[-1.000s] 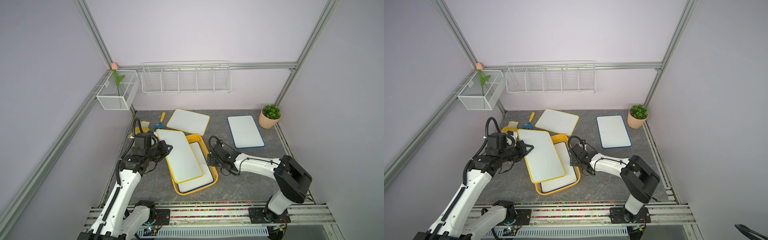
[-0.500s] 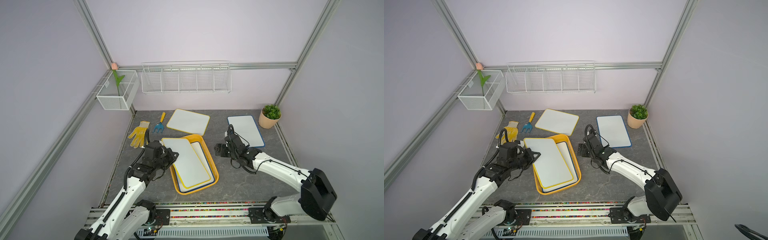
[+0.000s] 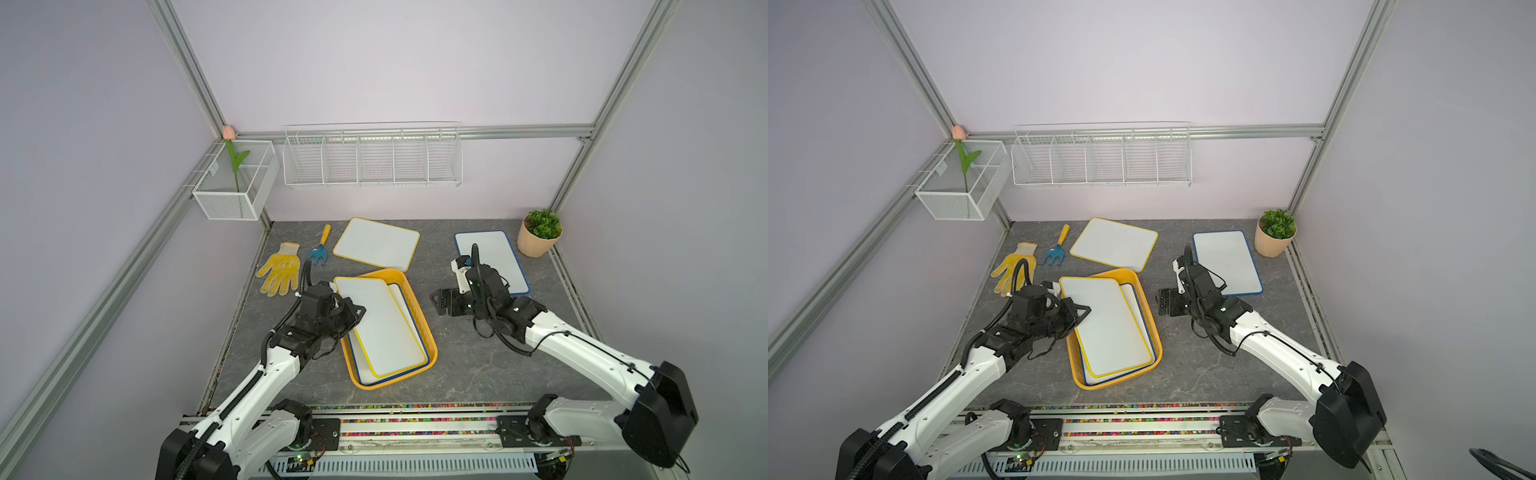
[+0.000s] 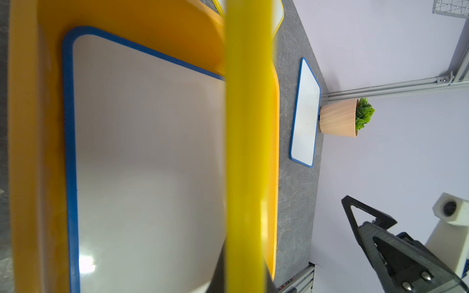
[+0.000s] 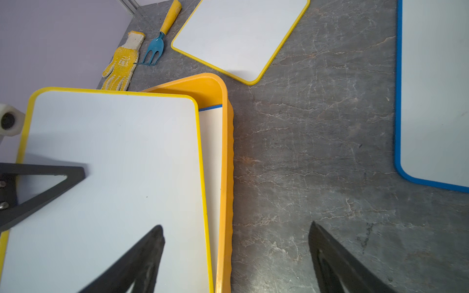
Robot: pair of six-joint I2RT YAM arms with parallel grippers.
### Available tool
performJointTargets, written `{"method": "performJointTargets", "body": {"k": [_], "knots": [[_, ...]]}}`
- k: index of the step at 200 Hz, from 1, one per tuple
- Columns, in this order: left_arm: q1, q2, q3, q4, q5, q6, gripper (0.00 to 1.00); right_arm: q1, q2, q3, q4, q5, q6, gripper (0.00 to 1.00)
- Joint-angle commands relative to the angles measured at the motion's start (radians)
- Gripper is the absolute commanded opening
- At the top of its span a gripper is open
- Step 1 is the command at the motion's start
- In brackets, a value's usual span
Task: Put the whiteboard into the storage box
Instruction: Place the whiteboard in the storage box.
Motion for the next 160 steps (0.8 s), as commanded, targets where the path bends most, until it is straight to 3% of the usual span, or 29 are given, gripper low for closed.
{"method": "performJointTargets", "body": {"k": [1, 113, 160], "knots": [[-0.006, 0.015, -0.019, 0.159, 0.036, -0.01, 0.0, -0.005, -0.006, -0.026, -0.014, -0.023, -0.024, 0.9], [-0.006, 0.171, -0.044, 0.3, 0.078, -0.011, 0.0, -0.005, 0.015, -0.074, 0.009, -0.04, -0.005, 0.9], [-0.005, 0.207, -0.028, 0.275, 0.069, 0.0, 0.14, -0.005, 0.019, -0.079, 0.009, -0.04, -0.004, 0.9]]}}
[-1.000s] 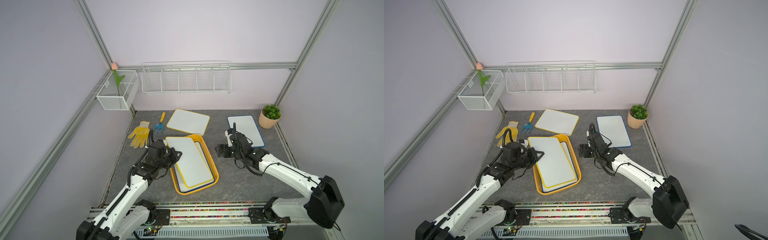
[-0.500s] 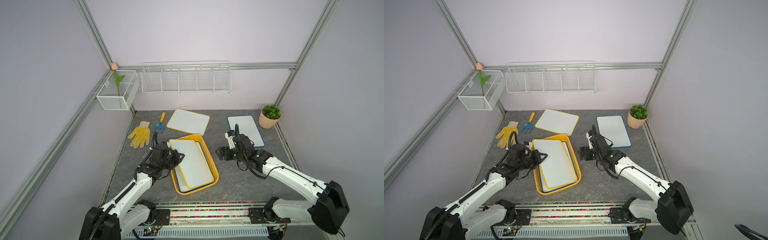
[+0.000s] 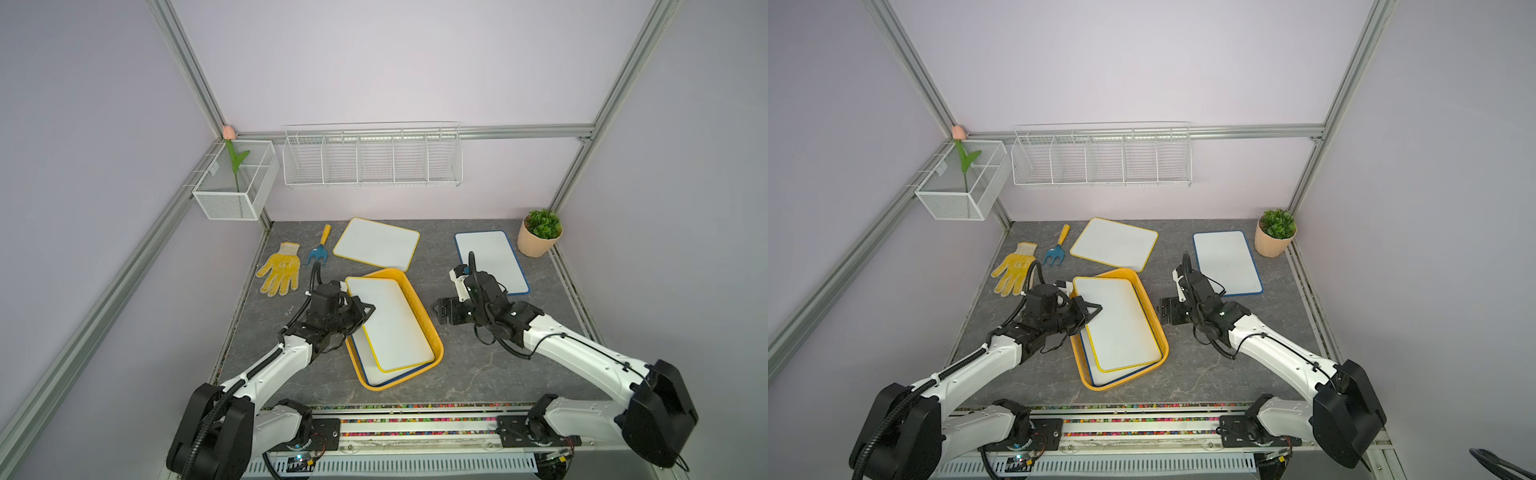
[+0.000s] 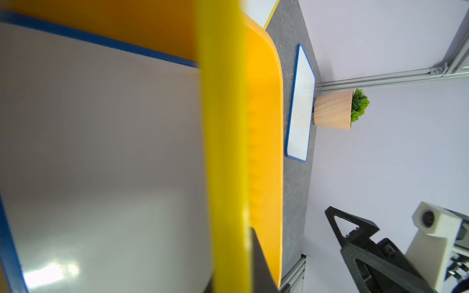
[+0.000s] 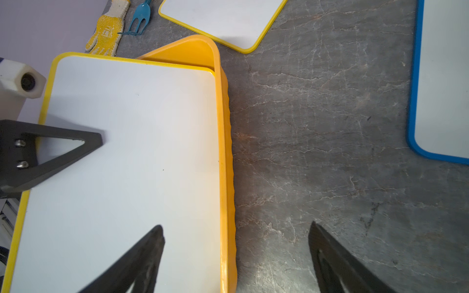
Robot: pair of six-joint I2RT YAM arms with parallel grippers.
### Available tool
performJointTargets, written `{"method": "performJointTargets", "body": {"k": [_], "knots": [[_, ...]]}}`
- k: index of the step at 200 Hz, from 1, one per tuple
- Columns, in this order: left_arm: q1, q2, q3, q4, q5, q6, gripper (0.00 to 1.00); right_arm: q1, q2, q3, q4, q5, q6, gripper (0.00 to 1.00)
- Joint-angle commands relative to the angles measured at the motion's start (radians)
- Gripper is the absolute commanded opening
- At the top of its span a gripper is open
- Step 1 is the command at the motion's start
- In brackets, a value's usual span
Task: Put the whiteboard into the storage box
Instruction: Place the whiteboard in the storage box.
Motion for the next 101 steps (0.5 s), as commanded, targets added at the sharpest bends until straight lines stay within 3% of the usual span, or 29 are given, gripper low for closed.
{"method": "performJointTargets", "body": {"k": [1, 26, 101], "knots": [[-0.005, 0.006, 0.012, 0.021, -0.016, 0.019, 0.15, -0.006, 0.012, -0.018, 0.013, -0.012, -0.002, 0.91], [-0.004, 0.0, 0.029, -0.03, -0.038, 0.029, 0.22, -0.006, 0.017, -0.018, 0.015, -0.014, -0.001, 0.91], [-0.005, -0.081, 0.102, -0.288, -0.129, 0.056, 0.67, -0.005, 0.039, -0.027, 0.021, -0.004, -0.004, 0.89]]}}
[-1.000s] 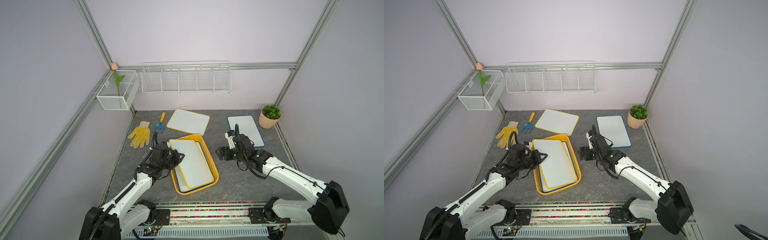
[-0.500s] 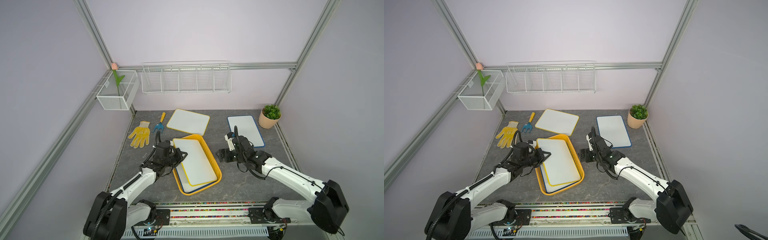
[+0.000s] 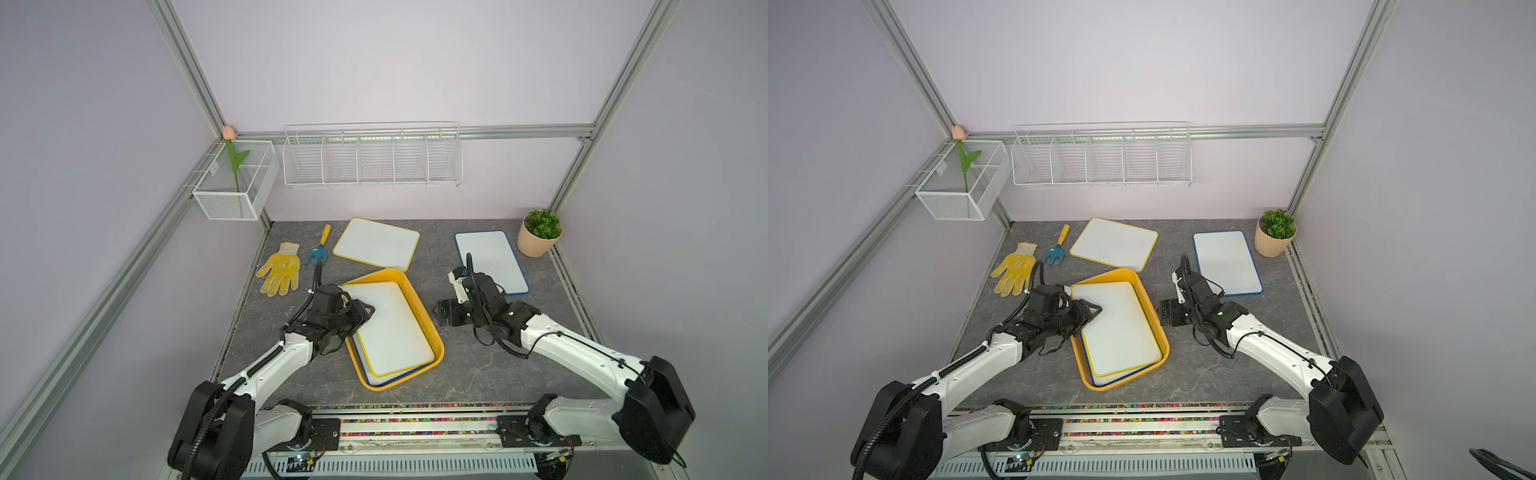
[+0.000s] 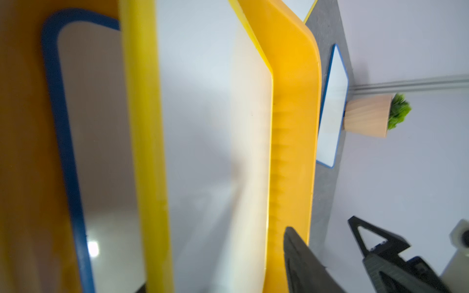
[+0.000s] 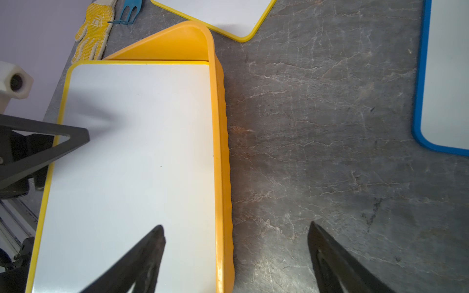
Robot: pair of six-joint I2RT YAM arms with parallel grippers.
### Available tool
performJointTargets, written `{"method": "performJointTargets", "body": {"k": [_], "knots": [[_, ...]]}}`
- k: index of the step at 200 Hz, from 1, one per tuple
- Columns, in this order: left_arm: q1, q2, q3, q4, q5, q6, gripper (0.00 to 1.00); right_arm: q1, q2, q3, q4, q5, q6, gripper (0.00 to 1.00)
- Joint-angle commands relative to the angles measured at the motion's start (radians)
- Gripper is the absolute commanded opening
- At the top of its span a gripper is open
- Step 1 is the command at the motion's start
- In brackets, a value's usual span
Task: Put the whiteboard into the storage box
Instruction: Place the whiteboard in the storage box.
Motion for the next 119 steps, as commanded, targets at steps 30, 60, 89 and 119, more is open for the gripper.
{"method": "performJointTargets", "body": {"k": [30, 60, 89, 119], "knots": [[-0.005, -0.076, 0.101, -0.232, -0.113, 0.062, 0.76, -0.006, 0.033, -0.021, 0.023, 0.003, -0.011, 0.89], [-0.005, -0.072, 0.125, -0.32, -0.161, 0.094, 0.8, -0.006, 0.04, -0.034, 0.03, 0.0, -0.008, 0.89], [-0.004, -0.034, 0.137, -0.361, -0.173, 0.113, 0.8, -0.003, 0.042, -0.039, 0.034, -0.001, -0.005, 0.89], [-0.005, -0.026, 0.165, -0.423, -0.22, 0.144, 0.81, 0.011, 0.053, -0.048, 0.042, 0.005, 0.005, 0.89]]}}
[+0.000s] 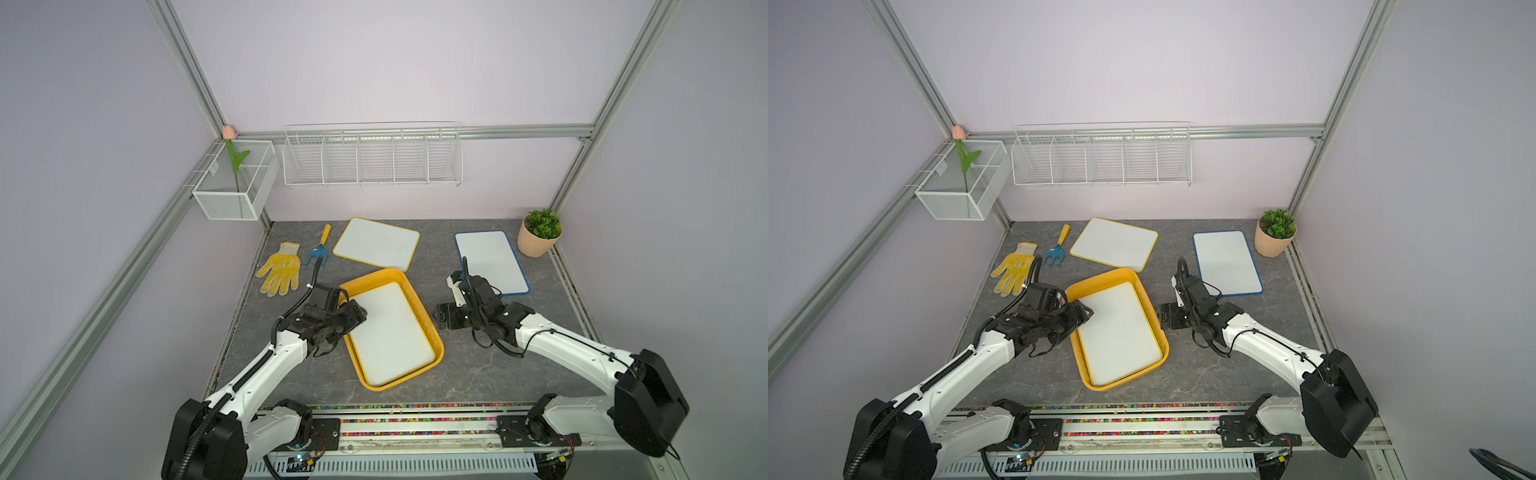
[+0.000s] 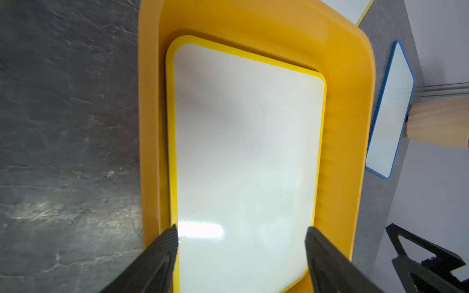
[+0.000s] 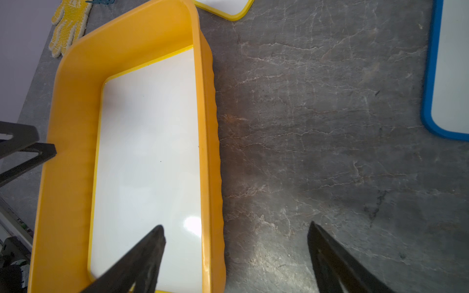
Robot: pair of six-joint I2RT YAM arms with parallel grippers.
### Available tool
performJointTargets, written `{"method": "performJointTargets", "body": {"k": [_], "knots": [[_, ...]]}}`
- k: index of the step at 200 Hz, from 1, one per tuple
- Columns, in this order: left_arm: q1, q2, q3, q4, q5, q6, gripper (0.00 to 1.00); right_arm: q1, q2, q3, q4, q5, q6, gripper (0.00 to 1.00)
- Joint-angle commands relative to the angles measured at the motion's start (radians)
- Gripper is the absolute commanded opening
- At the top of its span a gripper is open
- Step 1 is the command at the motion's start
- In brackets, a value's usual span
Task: Put the whiteboard into the storage box
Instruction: Place the whiteboard in the storage box, then move the storage box to the center of the board.
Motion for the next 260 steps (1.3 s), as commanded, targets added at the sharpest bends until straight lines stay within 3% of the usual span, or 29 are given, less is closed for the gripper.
{"method": "performJointTargets", "body": {"k": [1, 63, 82, 114, 158, 203, 228, 260], "knots": [[-0.003, 0.006, 0.054, -0.093, -0.072, 0.046, 0.81, 0.011, 0.018, -0.023, 0.027, 0.003, 0.006, 0.89], [-0.004, -0.038, 0.147, -0.239, -0.236, 0.115, 0.81, 0.133, 0.201, 0.055, 0.088, 0.035, 0.076, 0.89], [-0.003, -0.054, 0.165, -0.266, -0.278, 0.121, 0.84, 0.19, 0.263, 0.109, 0.1, 0.062, 0.105, 0.9], [-0.004, -0.082, 0.192, -0.297, -0.354, 0.128, 0.97, 0.299, 0.37, 0.195, 0.132, 0.099, 0.174, 0.9], [0.014, -0.089, 0.232, -0.351, -0.414, 0.14, 1.0, 0.432, 0.523, 0.341, 0.15, 0.121, 0.222, 0.9], [0.032, -0.113, 0.215, -0.341, -0.407, 0.136, 1.0, 0.413, 0.419, 0.272, 0.19, 0.166, 0.244, 0.9], [0.031, -0.09, 0.184, -0.279, -0.32, 0.127, 1.0, 0.363, 0.317, 0.197, 0.17, 0.208, 0.265, 0.9], [-0.09, -0.028, 0.202, -0.203, -0.331, 0.087, 0.99, 0.247, 0.177, 0.131, 0.075, 0.264, 0.209, 0.9]]}}
